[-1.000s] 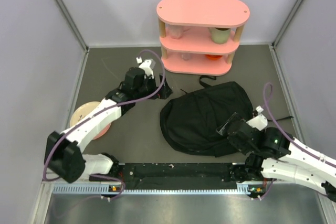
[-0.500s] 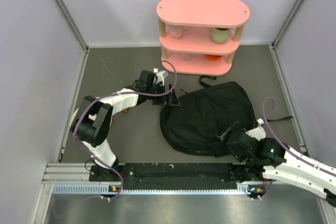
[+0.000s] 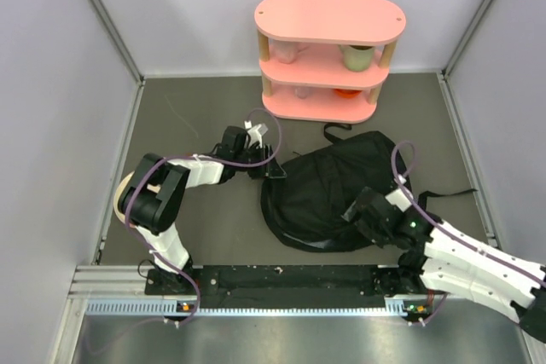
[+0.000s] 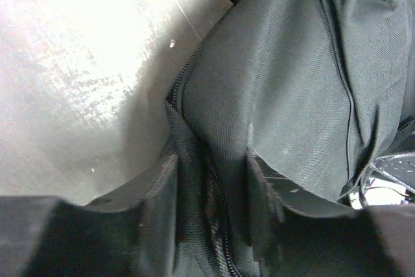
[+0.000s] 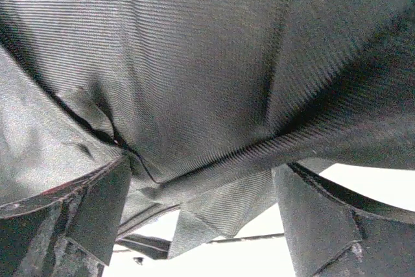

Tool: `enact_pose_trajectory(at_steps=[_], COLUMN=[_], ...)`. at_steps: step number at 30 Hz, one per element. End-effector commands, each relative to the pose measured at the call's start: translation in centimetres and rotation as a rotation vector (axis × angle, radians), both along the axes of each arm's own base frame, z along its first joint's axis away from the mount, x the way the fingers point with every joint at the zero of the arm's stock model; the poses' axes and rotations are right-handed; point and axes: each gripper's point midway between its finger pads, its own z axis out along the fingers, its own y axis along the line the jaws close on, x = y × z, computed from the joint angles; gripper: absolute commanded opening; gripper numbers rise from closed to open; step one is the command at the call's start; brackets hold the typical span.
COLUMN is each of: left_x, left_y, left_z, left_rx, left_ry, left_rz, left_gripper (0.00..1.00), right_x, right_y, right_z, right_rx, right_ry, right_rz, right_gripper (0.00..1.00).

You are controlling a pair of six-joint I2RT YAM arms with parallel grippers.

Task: Pack the student bag
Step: Zip the student bag at the center of the board.

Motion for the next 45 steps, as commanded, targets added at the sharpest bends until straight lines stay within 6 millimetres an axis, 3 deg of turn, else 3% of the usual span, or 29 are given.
enact_pose_trajectory(at_steps=[1,2,4,5,6,7,9,10,12,13,15,16,17,18,19,20,21,22,23,25,28,29,30,31,32,33,37,40,45], left_x=[-1.9,-2.5,-3.8,-4.1,-4.4,-5.9,-6.8,-8.4,-9.7,-10.9,-12.3,-13.8,-13.6,-13.9,-15.2,-14.8,-14.9,-15.5,-15.6,-15.4,-15.4,-15.5,-15.4,-15.1,-15.2,-15.0,-12.5,-11.4,-10.0], left_y=[-1.2,-0.8,-0.1,0.1,0.3,0.8,0.7,1.1,1.0,1.1,1.1,0.7,1.1,0.9,1.0,1.5,1.5,1.8,2.0,2.4,2.5,2.6,2.8,2.9,3.7,4.1,6.8,8.2,9.0], left_z=[1.1,0.6,0.0,-0.1,0.3,-0.6,0.8,-0.2,1.1,0.2,1.2,1.0,0.9,2.2,1.7,1.8,3.0,2.6,2.9,3.6,4.6,4.4,4.6,5.4,4.6,5.0,7.7,9.3,9.7], left_rx=[-0.088,-0.078,-0.065,-0.066,-0.073,-0.064,-0.112,-0.097,-0.124,-0.085,-0.089,-0.072,-0.044,-0.081,-0.064,-0.057,-0.101,-0.088,-0.095,-0.107,-0.121,-0.104,-0.095,-0.09,-0.024,-0.009,0.081,0.131,0.214], left_ry=[0.019,0.035,0.051,0.048,0.049,0.081,0.06,0.083,0.072,0.073,0.055,0.06,0.037,0.022,0.036,0.024,0.021,0.027,0.022,-0.012,-0.031,-0.027,-0.046,-0.064,-0.071,-0.091,-0.234,-0.319,-0.356], left_rz=[-0.057,-0.053,-0.033,-0.025,-0.004,0.007,0.035,0.049,0.079,0.105,0.138,0.124,0.183,0.205,0.199,0.252,0.277,0.283,0.3,0.345,0.35,0.349,0.349,0.354,0.356,0.364,0.484,0.522,0.507], left_gripper=[0.39,0.31,0.23,0.13,0.1,0.06,0.02,0.01,0.0,0.0,0.0,0.0,0.0,0.0,0.0,0.0,0.0,0.0,0.0,0.0,0.23,0.39,0.49,0.55,0.61,0.73,0.88,0.98,0.98], right_x=[3.9,4.9,6.0,6.9,7.2,7.5,8.1,8.2,8.3,8.4,8.7,8.8,9.1,9.2,9.5,10.0,10.2,10.5,11.1,11.5,12.4,12.9,12.9,12.7,13.1,12.5,9.7,7.9,6.9], right_y=[5.0,5.7,5.7,6.1,6.5,6.7,7.6,7.8,8.5,8.7,9.4,9.7,10.1,10.4,10.6,11.4,12.1,12.5,13.4,14.1,14.1,13.1,12.2,11.0,9.5,8.3,4.4,3.2,2.2], right_z=[2.5,4.2,4.9,6.3,6.8,6.5,7.5,6.8,6.8,6.3,6.3,6.2,6.2,6.2,6.2,6.5,6.6,6.7,7.6,6.9,7.7,7.8,8.9,8.8,9.3,9.6,10.8,9.0,7.4], right_rx=[0.058,0.059,-0.018,-0.022,-0.032,-0.078,-0.083,-0.113,-0.112,-0.128,-0.126,-0.139,-0.145,-0.146,-0.158,-0.151,-0.141,-0.149,-0.134,-0.155,-0.182,-0.196,-0.201,-0.216,-0.238,-0.256,-0.218,-0.167,-0.106], right_ry=[-0.114,-0.153,-0.184,-0.212,-0.218,-0.211,-0.216,-0.195,-0.181,-0.168,-0.162,-0.165,-0.159,-0.156,-0.165,-0.178,-0.181,-0.197,-0.224,-0.212,-0.233,-0.235,-0.257,-0.249,-0.256,-0.253,-0.313,-0.273,-0.245], right_rz=[0.184,0.199,0.245,0.256,0.284,0.331,0.377,0.413,0.442,0.462,0.499,0.529,0.545,0.562,0.583,0.6,0.627,0.665,0.682,0.737,0.759,0.735,0.714,0.693,0.646,0.626,0.5,0.428,0.317], right_gripper=[0.83,0.78,0.74,0.72,0.72,0.72,0.72,0.72,0.74,0.74,0.75,0.76,0.76,0.77,0.77,0.77,0.77,0.78,0.79,0.8,0.81,0.82,0.84,0.86,0.88,0.89,0.94,0.96,0.98])
